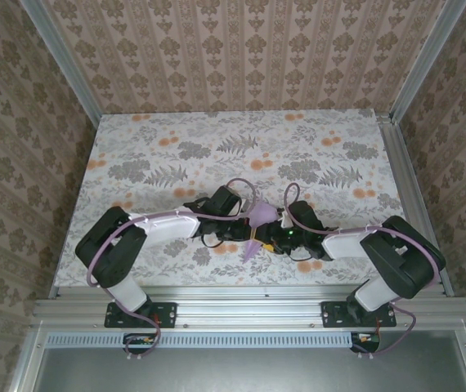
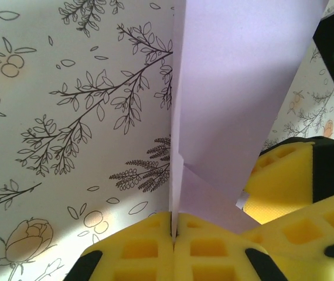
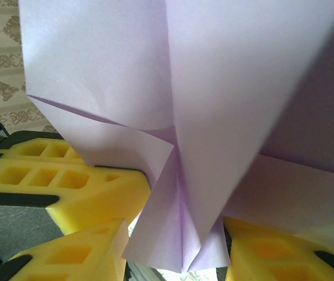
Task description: Fold a paper plane with a square sheet of paper (pick it up from the middle)
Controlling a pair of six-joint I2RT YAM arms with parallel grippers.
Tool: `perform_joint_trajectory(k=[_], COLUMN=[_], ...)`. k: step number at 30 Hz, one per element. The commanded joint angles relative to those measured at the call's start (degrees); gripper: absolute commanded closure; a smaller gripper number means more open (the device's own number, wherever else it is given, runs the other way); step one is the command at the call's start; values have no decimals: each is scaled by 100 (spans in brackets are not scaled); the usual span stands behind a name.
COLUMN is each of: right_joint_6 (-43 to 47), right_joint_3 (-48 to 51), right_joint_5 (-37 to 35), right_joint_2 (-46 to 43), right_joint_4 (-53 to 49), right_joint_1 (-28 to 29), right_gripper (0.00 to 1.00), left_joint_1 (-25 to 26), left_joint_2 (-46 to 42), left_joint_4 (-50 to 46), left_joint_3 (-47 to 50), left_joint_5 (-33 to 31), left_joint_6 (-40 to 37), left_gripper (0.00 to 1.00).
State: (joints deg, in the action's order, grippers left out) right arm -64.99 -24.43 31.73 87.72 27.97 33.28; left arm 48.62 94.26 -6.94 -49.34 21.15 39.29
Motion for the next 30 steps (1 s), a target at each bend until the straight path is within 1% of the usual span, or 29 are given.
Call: perform_joint_trajectory(k=[1,11,19,26,30], right_joint_6=[-54,66,440,459,419], right_joint_3=[-174,-363,-558,-676,-732], right_joint_5=[-30,-108,-308,-292,-268], right_joint_2=[139,263,256,401,432], right_joint_4=[94,-85,-887,-852,-757], right_joint_1=[60,117,126,159,196], right_gripper=[57,70,74,78,81], left_joint_1=[-71,-141,-218,-274,-281], left_joint_2=[-193,-197,-265,-266,-276], left_joint_4=[222,419,556,720,729], left_joint_3=[92,241,371,428,460], left_joint_5=[194,320,380,493,496], left_joint_6=[196,292,374,466,470], left_gripper=[100,100,100,100,97])
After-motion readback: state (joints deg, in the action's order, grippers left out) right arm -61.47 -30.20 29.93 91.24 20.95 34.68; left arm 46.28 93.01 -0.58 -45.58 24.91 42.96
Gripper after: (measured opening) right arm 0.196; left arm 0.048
